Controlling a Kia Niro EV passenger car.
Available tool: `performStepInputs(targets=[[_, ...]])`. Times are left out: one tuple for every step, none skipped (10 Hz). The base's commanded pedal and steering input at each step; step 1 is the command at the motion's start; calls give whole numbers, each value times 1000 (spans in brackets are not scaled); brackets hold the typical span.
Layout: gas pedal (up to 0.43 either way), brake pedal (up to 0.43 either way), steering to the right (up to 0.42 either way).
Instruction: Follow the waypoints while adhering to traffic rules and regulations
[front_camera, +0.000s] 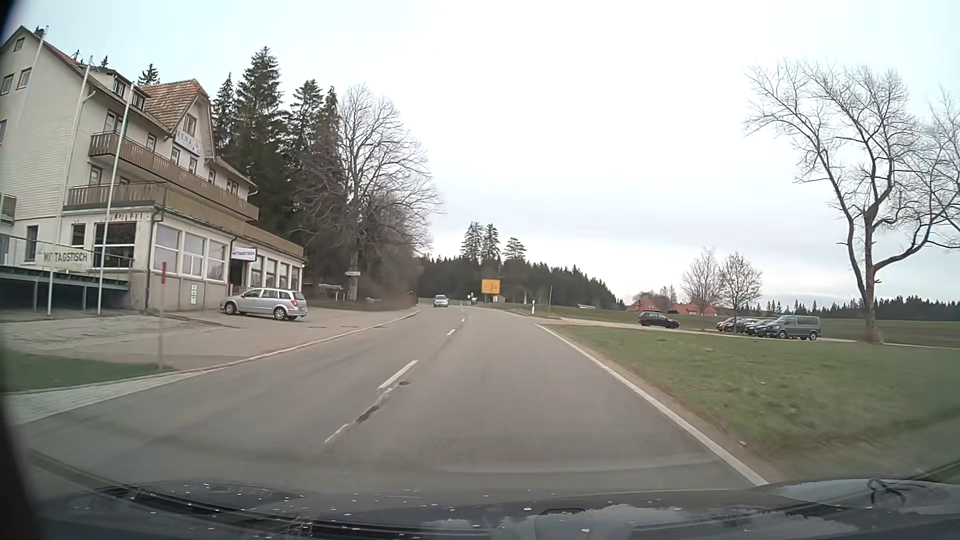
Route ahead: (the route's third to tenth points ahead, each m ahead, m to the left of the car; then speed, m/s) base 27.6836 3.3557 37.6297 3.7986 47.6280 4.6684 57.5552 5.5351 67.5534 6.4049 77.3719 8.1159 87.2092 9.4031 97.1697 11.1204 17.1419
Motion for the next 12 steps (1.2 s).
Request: performStepInputs(targets=[[197,0,-11],[197,0,-11],[197,0,-11],[197,0,-11],[197,0,-11],[197,0,-11],[197,0,-11],[197,0,-11],[197,0,-11],[197,0,-11],[197,0,-11],[197,0,-11]])
